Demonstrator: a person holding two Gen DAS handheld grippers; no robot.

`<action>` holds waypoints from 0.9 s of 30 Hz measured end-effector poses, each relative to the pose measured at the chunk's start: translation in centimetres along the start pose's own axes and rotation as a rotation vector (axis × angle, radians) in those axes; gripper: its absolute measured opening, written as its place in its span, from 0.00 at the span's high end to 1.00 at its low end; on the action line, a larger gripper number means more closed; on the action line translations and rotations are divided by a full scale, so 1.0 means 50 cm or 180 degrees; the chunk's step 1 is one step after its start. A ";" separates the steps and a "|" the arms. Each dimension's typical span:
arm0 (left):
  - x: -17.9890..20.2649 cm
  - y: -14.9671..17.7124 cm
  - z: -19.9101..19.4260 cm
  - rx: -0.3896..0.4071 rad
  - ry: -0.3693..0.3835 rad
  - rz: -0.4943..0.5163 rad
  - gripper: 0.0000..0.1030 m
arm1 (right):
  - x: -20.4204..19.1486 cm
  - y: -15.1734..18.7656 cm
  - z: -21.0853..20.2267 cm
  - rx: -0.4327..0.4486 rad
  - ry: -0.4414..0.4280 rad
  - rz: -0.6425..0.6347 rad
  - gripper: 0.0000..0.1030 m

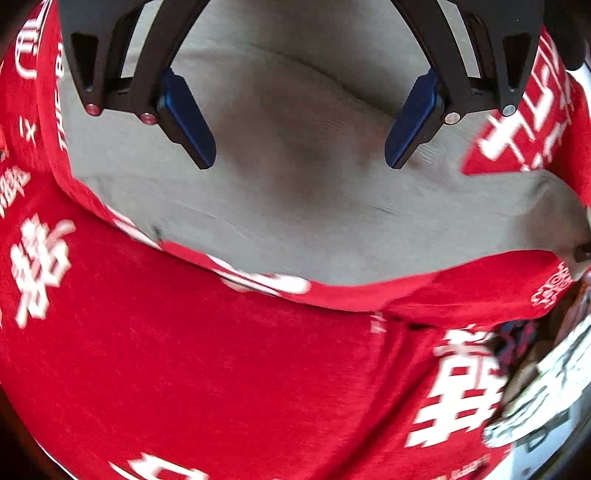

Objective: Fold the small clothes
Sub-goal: 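Carry the sleeve with the left gripper across the body toward the right gripper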

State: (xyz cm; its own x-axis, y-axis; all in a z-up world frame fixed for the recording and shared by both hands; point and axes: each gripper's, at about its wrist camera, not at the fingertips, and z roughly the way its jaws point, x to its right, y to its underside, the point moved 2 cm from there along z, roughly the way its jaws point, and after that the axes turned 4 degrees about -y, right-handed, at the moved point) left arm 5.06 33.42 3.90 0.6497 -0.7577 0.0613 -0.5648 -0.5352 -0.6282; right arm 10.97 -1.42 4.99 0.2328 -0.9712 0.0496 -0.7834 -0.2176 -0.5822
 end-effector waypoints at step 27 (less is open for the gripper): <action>0.408 0.141 -0.137 0.0036 0.0271 0.1109 0.89 | 0.307 0.171 -0.027 -0.0020 0.0185 0.0870 0.09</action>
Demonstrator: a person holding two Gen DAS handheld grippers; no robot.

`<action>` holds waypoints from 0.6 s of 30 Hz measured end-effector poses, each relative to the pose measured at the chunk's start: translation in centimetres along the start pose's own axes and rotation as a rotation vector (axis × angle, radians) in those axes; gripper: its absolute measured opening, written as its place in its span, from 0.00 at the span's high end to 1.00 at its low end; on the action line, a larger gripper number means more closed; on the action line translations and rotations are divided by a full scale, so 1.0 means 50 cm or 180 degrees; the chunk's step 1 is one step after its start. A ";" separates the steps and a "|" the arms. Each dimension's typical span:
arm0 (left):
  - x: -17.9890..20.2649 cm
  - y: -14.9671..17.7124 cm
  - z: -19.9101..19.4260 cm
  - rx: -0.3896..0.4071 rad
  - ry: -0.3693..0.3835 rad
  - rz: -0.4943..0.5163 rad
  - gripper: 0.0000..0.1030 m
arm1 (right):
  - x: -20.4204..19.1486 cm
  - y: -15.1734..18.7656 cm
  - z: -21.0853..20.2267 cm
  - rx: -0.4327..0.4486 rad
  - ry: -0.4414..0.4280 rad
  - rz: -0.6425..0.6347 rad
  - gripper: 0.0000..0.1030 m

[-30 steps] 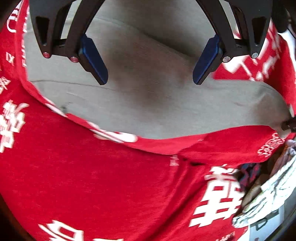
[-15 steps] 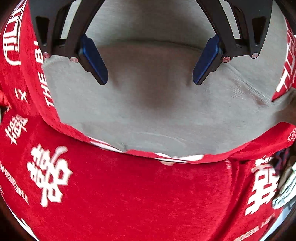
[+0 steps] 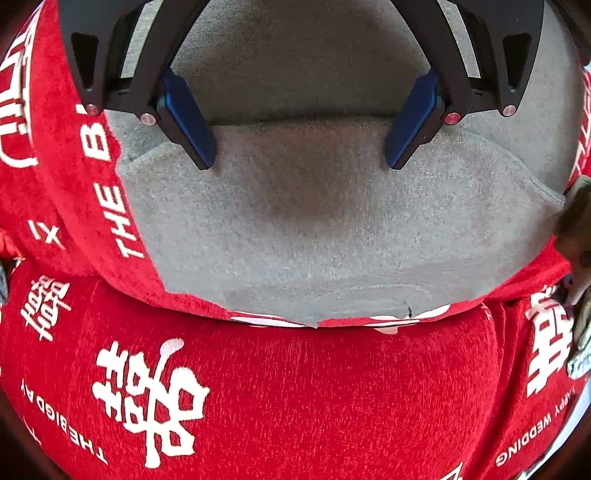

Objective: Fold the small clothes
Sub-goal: 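Carry the sleeve with the left gripper across the body toward the right gripper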

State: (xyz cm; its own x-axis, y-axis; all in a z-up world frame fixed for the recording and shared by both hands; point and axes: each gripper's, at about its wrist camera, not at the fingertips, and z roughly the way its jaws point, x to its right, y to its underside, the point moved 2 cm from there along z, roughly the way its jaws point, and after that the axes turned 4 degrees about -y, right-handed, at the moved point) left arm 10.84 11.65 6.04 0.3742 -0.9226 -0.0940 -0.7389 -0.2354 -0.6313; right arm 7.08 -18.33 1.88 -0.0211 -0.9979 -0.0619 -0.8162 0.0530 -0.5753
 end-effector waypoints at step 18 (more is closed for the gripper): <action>0.267 0.026 -0.086 0.0081 0.0190 0.0584 0.89 | 0.088 0.021 -0.040 0.0065 0.0050 0.0079 0.09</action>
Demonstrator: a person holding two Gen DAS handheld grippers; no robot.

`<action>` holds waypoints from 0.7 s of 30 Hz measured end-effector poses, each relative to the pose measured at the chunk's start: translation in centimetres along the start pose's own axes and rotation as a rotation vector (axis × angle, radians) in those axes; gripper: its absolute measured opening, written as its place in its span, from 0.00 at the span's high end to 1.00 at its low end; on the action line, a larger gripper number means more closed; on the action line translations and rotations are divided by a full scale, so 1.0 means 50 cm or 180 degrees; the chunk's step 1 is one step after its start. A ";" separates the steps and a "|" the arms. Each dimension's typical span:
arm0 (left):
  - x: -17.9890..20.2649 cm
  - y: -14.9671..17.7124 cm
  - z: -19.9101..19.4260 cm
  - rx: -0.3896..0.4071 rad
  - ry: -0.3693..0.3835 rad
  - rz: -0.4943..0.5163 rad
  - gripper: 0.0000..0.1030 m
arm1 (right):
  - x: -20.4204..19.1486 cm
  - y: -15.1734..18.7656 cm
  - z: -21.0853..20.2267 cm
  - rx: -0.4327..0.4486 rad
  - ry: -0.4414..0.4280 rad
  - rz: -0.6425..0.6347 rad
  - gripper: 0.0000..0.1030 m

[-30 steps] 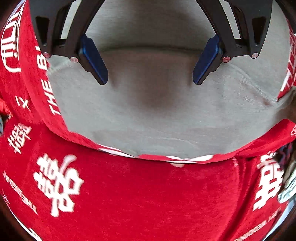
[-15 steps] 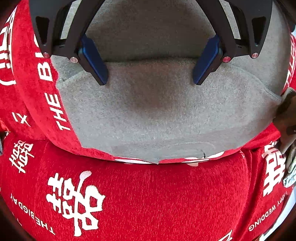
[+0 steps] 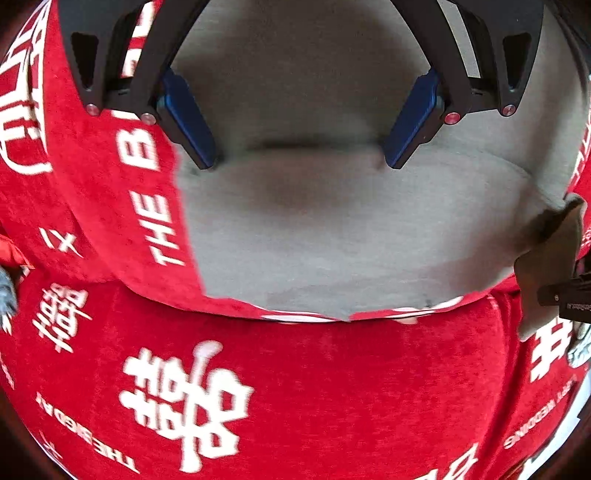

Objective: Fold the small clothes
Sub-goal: 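Carry the sleeve with the left gripper across the body toward the right gripper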

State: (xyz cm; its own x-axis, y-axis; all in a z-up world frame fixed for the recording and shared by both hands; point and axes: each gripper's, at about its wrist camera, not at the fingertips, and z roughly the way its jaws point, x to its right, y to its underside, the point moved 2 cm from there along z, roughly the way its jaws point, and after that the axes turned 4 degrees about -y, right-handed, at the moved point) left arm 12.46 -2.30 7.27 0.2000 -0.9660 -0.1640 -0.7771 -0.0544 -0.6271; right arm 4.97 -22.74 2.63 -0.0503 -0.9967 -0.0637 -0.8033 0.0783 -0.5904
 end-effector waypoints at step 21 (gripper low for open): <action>0.265 0.079 -0.043 -0.0025 0.0208 0.0848 0.89 | 0.075 0.049 -0.020 0.0160 -0.0359 0.0361 0.09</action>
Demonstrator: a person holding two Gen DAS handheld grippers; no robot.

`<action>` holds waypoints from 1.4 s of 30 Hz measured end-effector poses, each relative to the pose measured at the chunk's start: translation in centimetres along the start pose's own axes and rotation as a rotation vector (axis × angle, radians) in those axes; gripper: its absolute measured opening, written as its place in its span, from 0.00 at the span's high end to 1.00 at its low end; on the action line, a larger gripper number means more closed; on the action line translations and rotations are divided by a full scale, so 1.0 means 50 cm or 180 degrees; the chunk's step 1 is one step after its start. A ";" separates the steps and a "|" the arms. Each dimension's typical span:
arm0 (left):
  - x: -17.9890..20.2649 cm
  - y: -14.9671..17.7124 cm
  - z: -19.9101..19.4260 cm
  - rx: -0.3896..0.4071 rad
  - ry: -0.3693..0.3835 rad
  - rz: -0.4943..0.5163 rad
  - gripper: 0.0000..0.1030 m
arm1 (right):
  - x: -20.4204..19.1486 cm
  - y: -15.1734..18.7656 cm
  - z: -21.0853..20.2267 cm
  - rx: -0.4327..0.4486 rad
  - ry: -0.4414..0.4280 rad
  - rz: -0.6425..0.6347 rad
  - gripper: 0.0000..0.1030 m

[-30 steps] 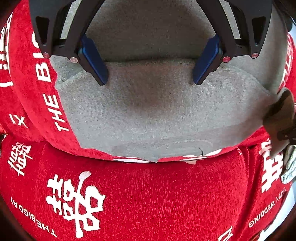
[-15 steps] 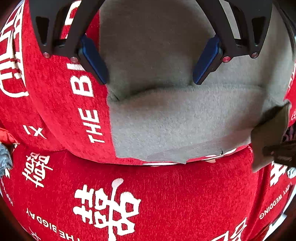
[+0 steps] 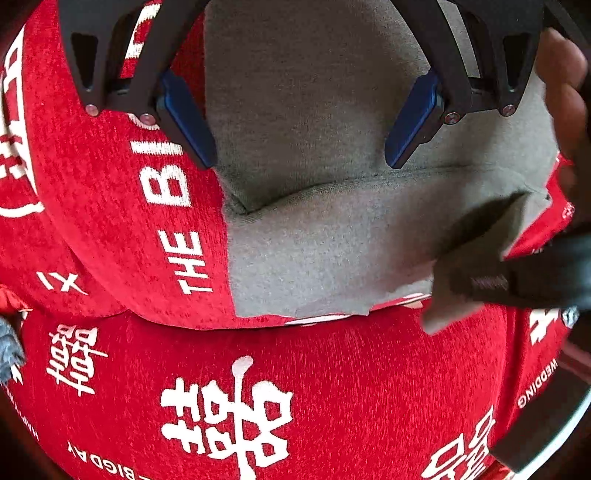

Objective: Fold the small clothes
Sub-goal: 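Carry the sleeve with the left gripper across the body toward the right gripper, then lay the sleeve on the sweater body and open the left gripper, then move the right gripper to the edge of the folded sleeve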

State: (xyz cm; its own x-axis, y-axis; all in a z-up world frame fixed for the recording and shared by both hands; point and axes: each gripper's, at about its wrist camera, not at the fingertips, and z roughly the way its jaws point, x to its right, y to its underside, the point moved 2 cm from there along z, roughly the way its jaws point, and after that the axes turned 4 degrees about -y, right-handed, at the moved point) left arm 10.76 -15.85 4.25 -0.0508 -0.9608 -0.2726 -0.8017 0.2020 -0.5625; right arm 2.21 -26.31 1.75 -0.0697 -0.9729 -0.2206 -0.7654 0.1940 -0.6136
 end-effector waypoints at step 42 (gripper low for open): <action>-0.298 0.145 0.111 -0.0007 0.0643 -0.1026 0.02 | -0.201 -0.116 0.135 -0.0253 -0.0039 -0.0991 0.30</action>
State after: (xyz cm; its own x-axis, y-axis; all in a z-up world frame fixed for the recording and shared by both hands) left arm 8.98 0.97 -0.10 0.0882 -0.9931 0.0775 -0.7970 -0.1170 -0.5925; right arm 11.67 -16.80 2.40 0.1832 -0.9822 -0.0410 -0.7964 -0.1238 -0.5920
